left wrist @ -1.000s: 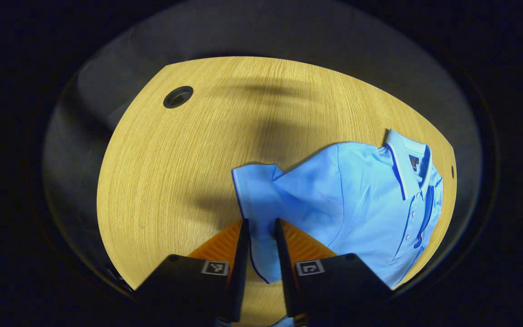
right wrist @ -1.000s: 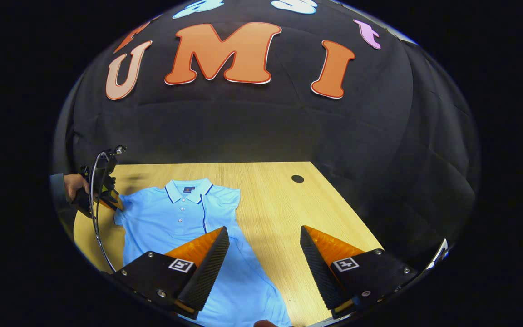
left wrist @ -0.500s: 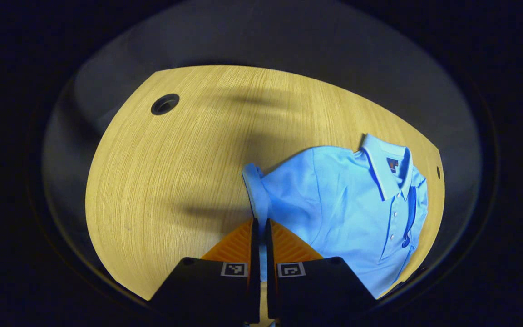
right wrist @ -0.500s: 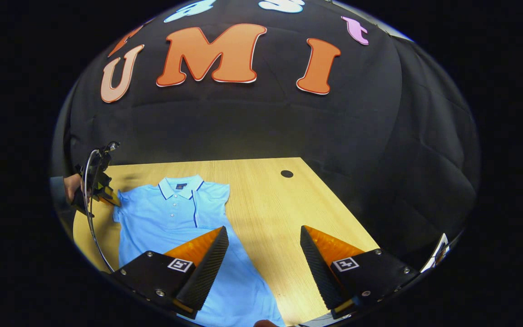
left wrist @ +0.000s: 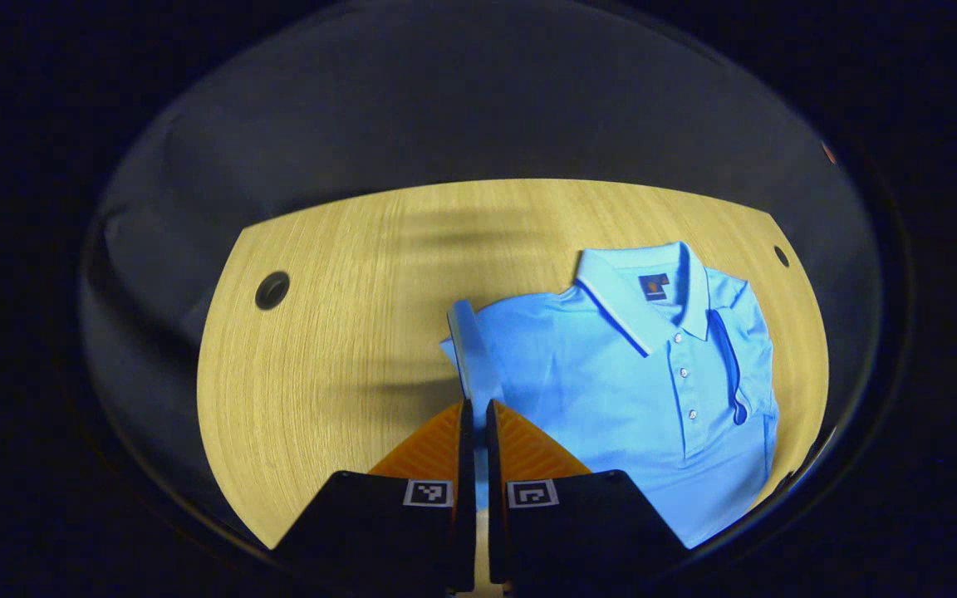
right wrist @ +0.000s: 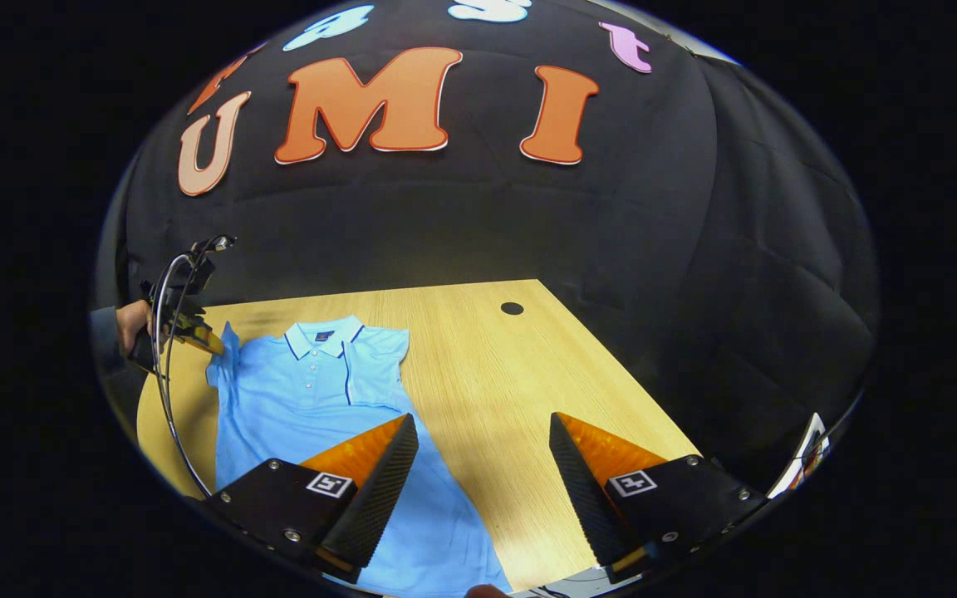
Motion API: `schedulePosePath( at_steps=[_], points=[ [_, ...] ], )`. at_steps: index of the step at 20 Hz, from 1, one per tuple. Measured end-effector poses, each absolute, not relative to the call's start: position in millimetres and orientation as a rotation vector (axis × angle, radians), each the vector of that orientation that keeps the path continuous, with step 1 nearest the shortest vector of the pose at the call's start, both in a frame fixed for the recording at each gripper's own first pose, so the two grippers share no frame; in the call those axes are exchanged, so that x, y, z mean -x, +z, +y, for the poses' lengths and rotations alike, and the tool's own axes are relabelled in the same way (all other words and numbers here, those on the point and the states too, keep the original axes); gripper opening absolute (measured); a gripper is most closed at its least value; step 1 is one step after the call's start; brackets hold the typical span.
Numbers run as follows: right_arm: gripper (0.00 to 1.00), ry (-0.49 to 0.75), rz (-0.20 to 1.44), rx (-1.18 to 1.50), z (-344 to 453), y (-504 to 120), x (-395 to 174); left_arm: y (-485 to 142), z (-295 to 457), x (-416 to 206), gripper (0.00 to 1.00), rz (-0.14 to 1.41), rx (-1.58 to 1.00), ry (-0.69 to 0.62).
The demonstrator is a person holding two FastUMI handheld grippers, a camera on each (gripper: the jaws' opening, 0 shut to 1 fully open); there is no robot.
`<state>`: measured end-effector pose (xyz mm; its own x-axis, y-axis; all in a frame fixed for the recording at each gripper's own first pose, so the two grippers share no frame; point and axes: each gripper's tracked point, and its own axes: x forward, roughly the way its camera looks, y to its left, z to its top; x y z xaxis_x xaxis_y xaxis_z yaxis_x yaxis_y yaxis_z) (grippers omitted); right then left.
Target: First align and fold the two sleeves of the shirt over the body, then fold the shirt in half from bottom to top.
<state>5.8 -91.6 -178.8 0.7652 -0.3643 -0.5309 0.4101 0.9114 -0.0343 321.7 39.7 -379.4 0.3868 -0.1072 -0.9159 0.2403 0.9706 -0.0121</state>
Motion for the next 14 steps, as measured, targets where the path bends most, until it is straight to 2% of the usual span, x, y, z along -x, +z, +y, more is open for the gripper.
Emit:
schedulePosePath(
  at_steps=[6,12,13,14],
  points=[
    [0.96,-0.456,0.583,-0.087,-95,-185,17,-378,-16,-316,0.11,1.162,-0.193,-0.342],
    [0.96,-0.500,0.605,-0.116,-93,-192,34,-377,-84,-291,0.17,1.190,-0.047,-0.555],
    [0.96,-0.500,0.605,-0.116,-91,-191,33,-372,-94,-288,0.20,1.182,-0.013,-0.595],
    [0.96,-0.502,0.607,-0.114,-89,-191,32,-369,-102,-284,0.32,1.174,0.017,-0.627]
  ],
)
